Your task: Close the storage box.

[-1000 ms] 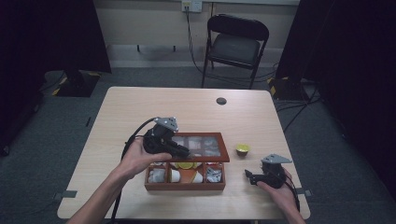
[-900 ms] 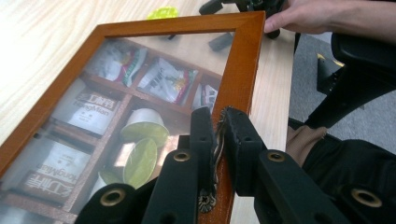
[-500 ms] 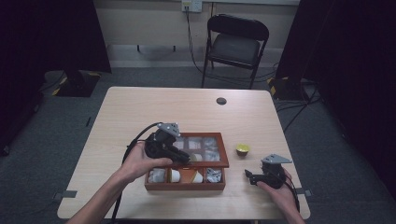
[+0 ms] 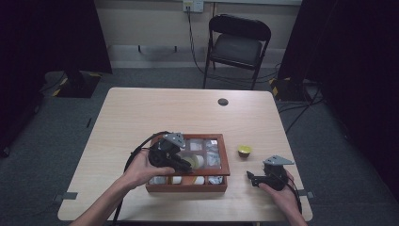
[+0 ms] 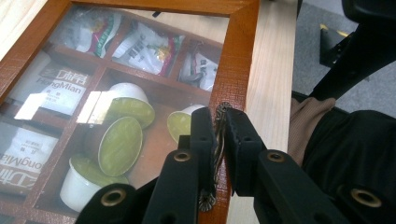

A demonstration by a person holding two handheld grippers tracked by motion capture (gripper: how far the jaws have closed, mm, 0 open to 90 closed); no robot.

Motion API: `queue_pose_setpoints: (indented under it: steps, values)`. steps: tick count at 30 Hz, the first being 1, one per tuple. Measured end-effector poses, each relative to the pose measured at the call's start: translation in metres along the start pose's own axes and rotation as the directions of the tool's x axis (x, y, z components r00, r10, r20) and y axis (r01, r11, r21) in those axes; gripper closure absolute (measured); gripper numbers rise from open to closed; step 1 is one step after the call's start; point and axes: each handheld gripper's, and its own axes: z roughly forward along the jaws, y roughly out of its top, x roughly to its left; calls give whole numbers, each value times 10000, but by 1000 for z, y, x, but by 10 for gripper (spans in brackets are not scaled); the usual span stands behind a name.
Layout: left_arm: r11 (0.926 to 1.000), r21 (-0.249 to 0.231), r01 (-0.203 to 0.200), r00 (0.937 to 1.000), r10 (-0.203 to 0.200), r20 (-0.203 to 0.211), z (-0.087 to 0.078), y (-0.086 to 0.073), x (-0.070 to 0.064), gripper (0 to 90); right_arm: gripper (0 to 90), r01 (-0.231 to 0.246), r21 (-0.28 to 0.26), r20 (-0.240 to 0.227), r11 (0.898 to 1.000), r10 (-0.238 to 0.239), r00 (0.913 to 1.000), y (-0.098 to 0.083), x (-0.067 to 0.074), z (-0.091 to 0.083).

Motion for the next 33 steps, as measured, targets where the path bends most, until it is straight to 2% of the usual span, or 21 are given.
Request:
queue_pose_setpoints:
  steps: [5,10,12,13,14,15,17,19,24,29,31,33]
  values:
    - [9997,257,14,9999,-17,118,9,-5,0,823,145,4,1,7,10000,-4,10000,0,0,0]
    - [9989,462,3,10000,-6,50,18,-10,0,824,145,1,3,-6,10000,-1,10000,0,0,0]
    - [9982,602,61,9999,-67,98,22,-12,0,823,145,5,0,5,10000,-5,10000,0,0,0]
    - [9978,656,62,9996,-79,263,24,-13,1,823,145,0,4,-4,10000,0,10000,0,0,0]
    - [9973,733,35,9999,-44,116,27,-14,0,824,146,7,4,0,10000,-7,10000,0,0,0]
    - [9973,723,133,9998,-143,124,30,-15,0,824,145,7,4,4,10000,-7,10000,0,0,0]
    - [9948,1019,60,10000,-63,30,35,-16,-1,824,146,5,0,6,10000,-5,10000,0,0,0]
    - [9940,1085,111,9999,-115,30,39,-18,-1,824,145,4,2,-5,10000,-4,10000,0,0,0]
    - [9953,950,172,9998,-176,36,39,-21,-1,823,145,3,1,-6,10000,-3,10000,0,0,0]
    - [9964,808,245,9994,-264,218,39,-22,2,816,145,3,1,-10,10000,-3,10000,0,0,0]
    - [9958,758,518,9986,-521,27,41,-23,6,726,145,2,0,-11,10000,-2,10000,0,0,0]
    - [9958,720,562,9983,-571,105,42,-23,9,678,143,3,-1,-48,10000,-3,10000,0,0,0]
